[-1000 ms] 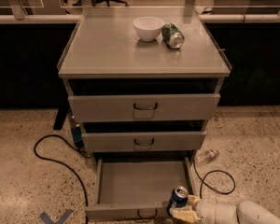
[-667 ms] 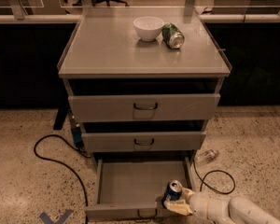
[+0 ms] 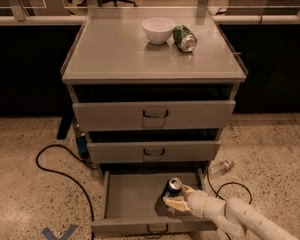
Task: Place pepsi can into bottom drawer
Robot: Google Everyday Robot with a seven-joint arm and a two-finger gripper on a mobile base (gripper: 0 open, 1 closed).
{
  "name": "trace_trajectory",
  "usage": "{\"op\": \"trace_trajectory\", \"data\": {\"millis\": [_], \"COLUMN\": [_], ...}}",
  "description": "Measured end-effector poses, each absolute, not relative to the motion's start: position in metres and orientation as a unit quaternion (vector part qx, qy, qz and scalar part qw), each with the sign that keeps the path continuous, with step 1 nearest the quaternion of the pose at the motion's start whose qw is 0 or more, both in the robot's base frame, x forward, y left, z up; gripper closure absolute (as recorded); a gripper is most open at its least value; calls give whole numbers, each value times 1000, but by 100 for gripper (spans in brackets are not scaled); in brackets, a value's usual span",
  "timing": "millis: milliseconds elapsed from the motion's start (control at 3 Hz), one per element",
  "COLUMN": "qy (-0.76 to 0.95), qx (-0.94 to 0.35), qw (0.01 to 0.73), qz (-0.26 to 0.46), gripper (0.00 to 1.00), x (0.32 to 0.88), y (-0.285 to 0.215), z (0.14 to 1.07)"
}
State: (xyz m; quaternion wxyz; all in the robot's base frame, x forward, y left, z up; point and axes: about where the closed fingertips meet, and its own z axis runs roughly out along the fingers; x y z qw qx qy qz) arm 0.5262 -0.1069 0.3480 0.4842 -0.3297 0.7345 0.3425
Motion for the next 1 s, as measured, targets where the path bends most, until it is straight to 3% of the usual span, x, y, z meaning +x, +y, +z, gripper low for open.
{"op": "trace_trajectory", "data": {"millis": [667,1000], "qy": [738,757], "qx": [-327,-316], "qw": [481,462], "qz": [343,337], "gripper": [100,100], "x": [531,540], "y": [-101,-88], "z": [336,286]}}
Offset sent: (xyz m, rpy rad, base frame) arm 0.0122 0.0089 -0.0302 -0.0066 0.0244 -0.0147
